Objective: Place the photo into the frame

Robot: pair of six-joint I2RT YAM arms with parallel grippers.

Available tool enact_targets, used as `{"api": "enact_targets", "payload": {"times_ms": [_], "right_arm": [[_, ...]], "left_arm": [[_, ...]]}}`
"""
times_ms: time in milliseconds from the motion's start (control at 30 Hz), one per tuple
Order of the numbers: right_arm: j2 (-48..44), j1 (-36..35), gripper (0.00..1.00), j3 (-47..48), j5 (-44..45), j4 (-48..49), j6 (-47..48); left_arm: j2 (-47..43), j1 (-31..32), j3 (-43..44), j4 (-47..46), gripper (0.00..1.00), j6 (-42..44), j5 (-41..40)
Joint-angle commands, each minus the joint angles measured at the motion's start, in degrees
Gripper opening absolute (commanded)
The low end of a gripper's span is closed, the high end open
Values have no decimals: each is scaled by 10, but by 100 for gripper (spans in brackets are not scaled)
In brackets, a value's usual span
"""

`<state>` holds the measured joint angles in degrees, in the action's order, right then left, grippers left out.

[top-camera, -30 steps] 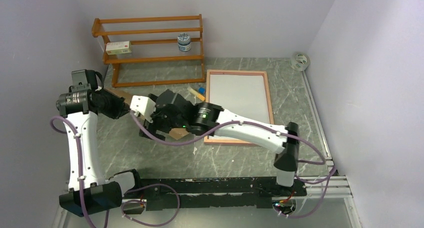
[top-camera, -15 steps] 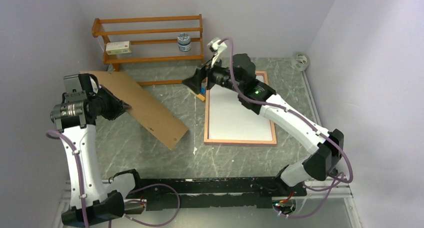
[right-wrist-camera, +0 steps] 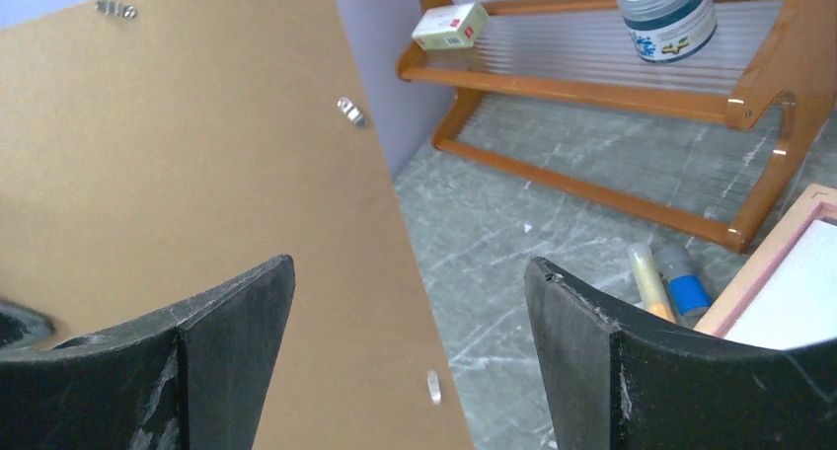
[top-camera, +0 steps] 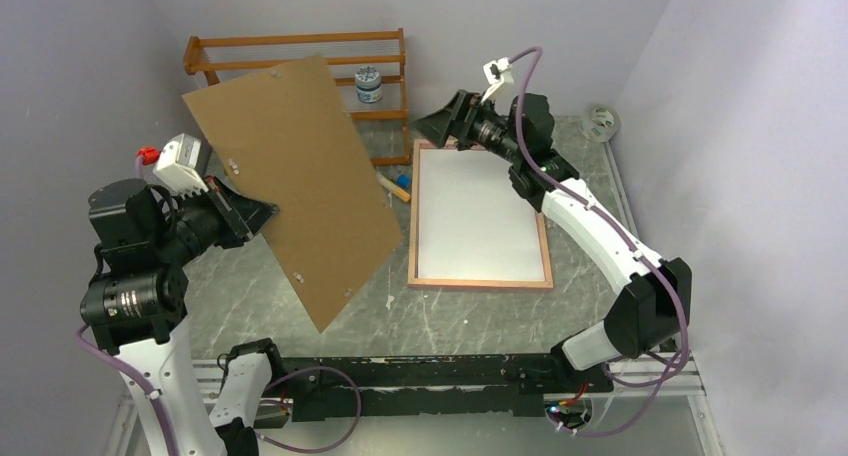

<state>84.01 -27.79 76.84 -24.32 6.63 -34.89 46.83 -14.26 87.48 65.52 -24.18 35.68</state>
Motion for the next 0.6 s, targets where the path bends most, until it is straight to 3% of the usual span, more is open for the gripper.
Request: {"api": "enact_targets", "payload": {"times_ms": [0, 133, 267, 567], "right_arm": [[-2, 32, 91, -13, -83, 87, -90], [2, 43, 95, -27, -138, 137, -112], [8, 48, 98, -25, -177, 138, -119], [-38, 71, 98, -103, -211, 232, -183]], "left_arm": [[-2, -1, 17, -111, 3, 41, 171], [18, 0, 0, -182, 3, 9, 270], [46, 0, -30, -328, 3, -81, 352], [107, 7, -73, -549, 3, -256, 346]]}}
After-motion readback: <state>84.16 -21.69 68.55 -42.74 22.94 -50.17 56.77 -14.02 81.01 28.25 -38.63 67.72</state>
